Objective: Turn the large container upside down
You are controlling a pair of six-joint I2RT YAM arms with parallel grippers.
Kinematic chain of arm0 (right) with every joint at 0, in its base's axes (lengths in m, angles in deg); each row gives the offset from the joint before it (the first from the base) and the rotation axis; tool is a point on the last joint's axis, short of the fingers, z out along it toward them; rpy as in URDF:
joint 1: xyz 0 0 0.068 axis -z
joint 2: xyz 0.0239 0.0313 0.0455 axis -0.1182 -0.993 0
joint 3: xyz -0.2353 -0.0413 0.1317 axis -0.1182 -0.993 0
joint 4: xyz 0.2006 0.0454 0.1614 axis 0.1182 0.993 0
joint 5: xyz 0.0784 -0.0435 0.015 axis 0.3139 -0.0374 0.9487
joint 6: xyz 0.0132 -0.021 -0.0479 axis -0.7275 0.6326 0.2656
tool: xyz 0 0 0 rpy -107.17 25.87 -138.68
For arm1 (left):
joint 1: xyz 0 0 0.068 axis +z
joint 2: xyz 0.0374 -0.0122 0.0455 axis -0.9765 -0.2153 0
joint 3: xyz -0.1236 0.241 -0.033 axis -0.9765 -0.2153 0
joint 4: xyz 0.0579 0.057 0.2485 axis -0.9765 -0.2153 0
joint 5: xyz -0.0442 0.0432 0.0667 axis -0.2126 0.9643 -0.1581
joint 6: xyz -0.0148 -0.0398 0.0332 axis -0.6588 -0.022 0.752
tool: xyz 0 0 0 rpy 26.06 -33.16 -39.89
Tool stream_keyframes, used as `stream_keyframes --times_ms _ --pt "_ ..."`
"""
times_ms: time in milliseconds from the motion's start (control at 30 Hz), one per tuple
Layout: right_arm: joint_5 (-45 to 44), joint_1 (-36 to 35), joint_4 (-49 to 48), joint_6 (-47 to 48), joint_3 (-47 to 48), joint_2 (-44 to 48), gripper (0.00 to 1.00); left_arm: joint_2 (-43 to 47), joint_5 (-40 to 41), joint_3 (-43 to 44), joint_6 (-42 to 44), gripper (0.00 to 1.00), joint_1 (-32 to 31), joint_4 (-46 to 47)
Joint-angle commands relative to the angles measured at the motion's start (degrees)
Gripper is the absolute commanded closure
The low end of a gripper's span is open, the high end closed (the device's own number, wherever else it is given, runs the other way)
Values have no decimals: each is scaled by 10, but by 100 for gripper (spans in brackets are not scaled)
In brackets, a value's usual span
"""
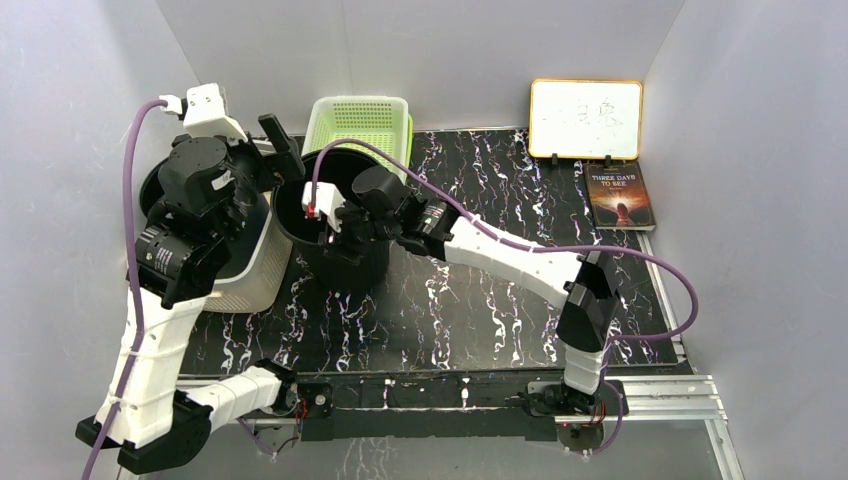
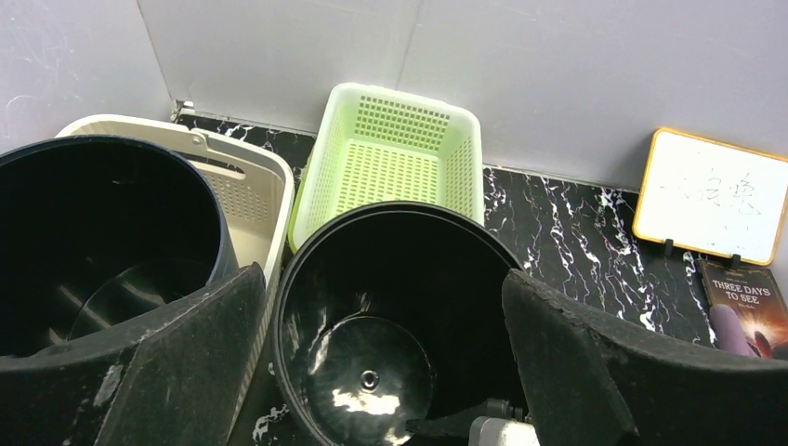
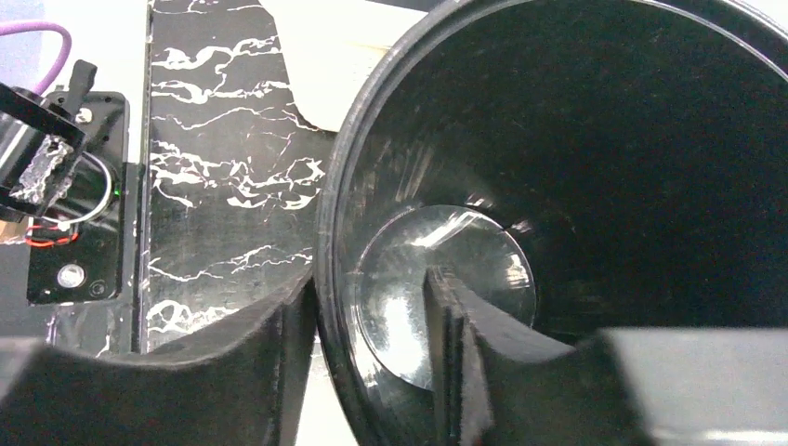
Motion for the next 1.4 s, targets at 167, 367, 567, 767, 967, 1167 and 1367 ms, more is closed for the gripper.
stream_keyframes --times_ms 167,367,567,767,967,1167,1367 --pt "-35 -1 -25 -9 8 19 88 11 13 5 7 2 -2 7" --pt "-41 4 -76 -53 -39 82 100 15 16 4 6 2 -2 1" --pt "46 70 -192 -213 -131 167 100 19 17 26 7 2 -2 -12" --pt "160 154 -516 -456 -316 253 100 4 11 51 9 2 -2 -22" --pt "210 176 -803 -686 -395 225 100 -14 2 77 8 2 -2 -31" --pt "198 182 -1057 -890 -453 155 100 -22 5 87 10 2 -2 -38" --pt "182 211 -1202 -1014 -517 67 100 -32 6 99 14 2 -2 -47"
